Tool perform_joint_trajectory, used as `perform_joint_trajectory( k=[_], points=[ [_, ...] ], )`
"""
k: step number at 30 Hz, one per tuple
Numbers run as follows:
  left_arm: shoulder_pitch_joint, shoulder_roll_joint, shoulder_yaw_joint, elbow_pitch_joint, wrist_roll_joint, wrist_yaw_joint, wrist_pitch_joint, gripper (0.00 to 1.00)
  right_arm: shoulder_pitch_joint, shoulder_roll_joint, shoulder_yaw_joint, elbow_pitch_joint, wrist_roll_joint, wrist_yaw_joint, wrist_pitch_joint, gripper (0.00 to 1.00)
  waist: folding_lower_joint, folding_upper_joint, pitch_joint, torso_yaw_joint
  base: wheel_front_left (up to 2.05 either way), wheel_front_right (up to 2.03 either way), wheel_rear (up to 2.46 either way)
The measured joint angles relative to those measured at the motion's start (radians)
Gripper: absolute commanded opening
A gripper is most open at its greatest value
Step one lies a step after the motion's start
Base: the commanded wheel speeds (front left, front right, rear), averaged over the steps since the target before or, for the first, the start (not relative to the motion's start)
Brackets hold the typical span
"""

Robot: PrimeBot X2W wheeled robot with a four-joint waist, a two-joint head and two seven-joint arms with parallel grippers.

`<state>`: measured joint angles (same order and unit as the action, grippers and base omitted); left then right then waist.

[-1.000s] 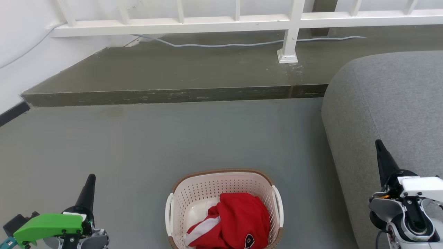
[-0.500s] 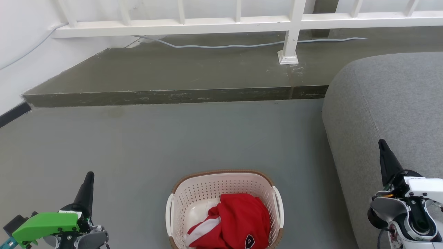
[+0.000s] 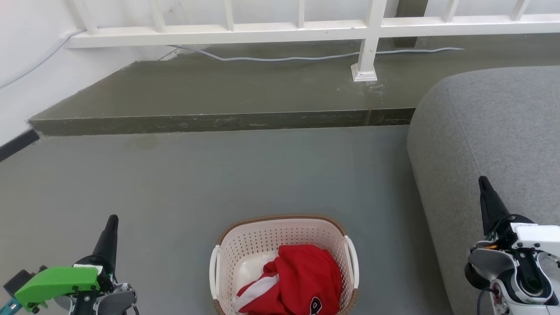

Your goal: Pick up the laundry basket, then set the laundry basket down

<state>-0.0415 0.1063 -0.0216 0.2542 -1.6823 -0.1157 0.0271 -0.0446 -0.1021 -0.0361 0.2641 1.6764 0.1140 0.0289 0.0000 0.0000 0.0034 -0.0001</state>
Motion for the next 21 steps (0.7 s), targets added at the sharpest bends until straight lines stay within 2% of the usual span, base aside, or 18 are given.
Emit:
perform_joint_trajectory(
  k=[21],
  points=[
    [0.000,-0.002,0.005,0.012,0.000,-0.003,0.008,0.00,-0.008,0.001,-0.003,0.006,0.000,0.000,0.004,0.00,0.0000,0.0000,0.000,0.000,0.00,0.00,0.00]
  ],
)
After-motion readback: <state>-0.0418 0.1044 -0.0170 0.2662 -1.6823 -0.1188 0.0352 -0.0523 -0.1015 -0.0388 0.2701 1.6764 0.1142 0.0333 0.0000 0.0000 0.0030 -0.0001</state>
